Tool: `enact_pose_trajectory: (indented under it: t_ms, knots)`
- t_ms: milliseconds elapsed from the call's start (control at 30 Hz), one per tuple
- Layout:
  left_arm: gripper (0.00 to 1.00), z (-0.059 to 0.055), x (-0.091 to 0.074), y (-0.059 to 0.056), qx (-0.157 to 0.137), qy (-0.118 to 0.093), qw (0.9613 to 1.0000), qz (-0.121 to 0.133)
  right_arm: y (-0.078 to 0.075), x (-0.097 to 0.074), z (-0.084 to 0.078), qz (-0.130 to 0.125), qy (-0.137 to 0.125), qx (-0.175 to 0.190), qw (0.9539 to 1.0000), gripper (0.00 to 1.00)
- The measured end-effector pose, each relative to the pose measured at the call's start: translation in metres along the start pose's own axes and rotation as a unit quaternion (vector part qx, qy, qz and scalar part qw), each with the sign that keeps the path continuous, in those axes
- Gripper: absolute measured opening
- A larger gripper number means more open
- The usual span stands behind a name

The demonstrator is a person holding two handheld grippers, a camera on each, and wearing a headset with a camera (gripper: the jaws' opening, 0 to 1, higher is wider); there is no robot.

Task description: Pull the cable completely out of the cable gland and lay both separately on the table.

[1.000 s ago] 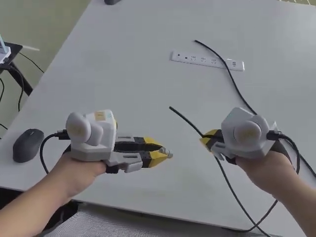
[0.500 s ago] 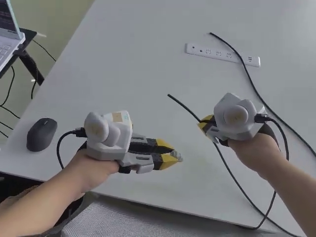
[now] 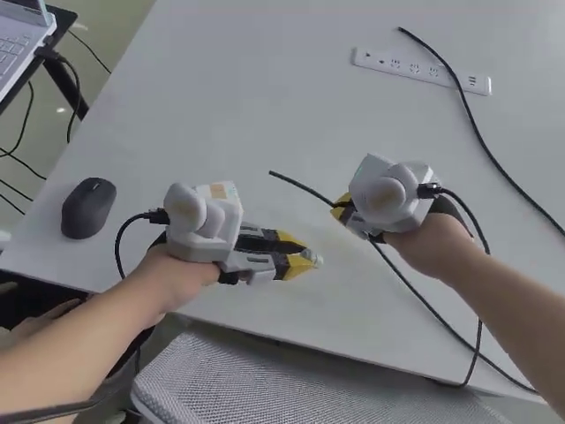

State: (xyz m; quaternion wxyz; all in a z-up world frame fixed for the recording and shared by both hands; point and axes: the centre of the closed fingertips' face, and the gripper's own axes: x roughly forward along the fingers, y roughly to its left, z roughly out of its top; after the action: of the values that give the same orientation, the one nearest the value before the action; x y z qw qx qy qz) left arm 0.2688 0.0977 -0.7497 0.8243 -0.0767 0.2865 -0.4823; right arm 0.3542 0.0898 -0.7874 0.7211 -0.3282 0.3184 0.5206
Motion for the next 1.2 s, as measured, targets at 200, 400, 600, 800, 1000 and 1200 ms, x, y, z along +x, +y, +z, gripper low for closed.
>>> enact_pose_trajectory:
  t_ms: [200, 400, 600, 800, 1000, 1200]
  knots:
    - [0.15, -0.018, -0.001, 0.023, -0.024, 0.001, 0.9995, 0.019, 0.003, 0.015, -0.007, 0.000, 0.008, 0.016, 0.9998, 0.00]
    - [0.15, -0.034, -0.001, 0.036, -0.039, 0.016, 0.9985, 0.034, 0.002, 0.022, -0.011, -0.010, 0.007, 0.040, 0.9991, 0.00]
    - [0.15, -0.039, 0.002, 0.038, -0.043, 0.020, 0.9983, 0.035, 0.003, 0.026, -0.013, -0.005, 0.012, 0.036, 0.9993, 0.00]
    - [0.15, -0.043, 0.004, 0.040, -0.041, 0.025, 0.9982, 0.037, 0.003, 0.030, -0.015, -0.003, 0.016, 0.040, 0.9990, 0.00]
    - [0.16, -0.048, 0.003, 0.041, -0.035, 0.037, 0.9978, 0.042, 0.005, 0.033, -0.018, 0.000, 0.020, 0.041, 0.9990, 0.00]
    - [0.16, -0.048, -0.003, 0.045, -0.033, 0.035, 0.9975, 0.053, 0.005, 0.033, -0.019, -0.002, 0.022, 0.035, 0.9992, 0.00]
